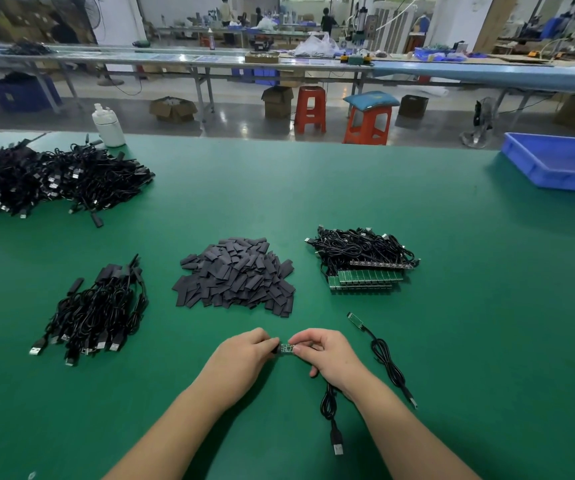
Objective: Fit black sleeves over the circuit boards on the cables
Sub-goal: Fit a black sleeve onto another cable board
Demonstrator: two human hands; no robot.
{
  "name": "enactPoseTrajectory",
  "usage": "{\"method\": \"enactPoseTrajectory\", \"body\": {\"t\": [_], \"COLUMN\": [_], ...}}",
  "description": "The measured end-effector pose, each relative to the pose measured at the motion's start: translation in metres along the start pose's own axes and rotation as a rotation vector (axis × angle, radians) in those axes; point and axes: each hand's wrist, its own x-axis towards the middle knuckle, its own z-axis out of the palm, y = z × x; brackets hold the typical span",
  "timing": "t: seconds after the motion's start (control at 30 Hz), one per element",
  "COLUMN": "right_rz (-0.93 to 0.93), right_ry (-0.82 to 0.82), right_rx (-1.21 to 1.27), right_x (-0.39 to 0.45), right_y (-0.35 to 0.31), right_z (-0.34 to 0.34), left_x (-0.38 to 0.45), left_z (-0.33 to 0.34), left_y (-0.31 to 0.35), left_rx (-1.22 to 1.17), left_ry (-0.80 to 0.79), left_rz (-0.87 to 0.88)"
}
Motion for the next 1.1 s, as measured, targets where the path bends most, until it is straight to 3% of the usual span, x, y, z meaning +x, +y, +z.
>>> {"method": "enactPoseTrajectory", "body": {"t": [0.13, 0.33, 0.47, 1.1], "right_rz": [0.003, -0.011, -0.009, -0.021], "right_ry": [0.009, 0.01, 0.001, 0.0], "right_rx": [-0.006, 0.014, 0.0, -0.056], "right_x": [0.0, -0.002, -0.003, -0.001], "right_y": [-0.001, 0.0, 0.0, 0.003], "right_z": [0.0, 0.0, 0.001, 0.001], "left_x": [0.001, 0.001, 0.0, 0.0], "left_z": [-0.001, 0.006, 0.009, 0.006], "left_y": [0.0, 0.003, 0.001, -0.002], "left_rx": [0.041, -0.187, -0.208, -0.173], "left_ry": [0.029, 0.075, 0.065, 0.057], "left_rz": [0.032, -0.153, -0.184, -0.137]}}
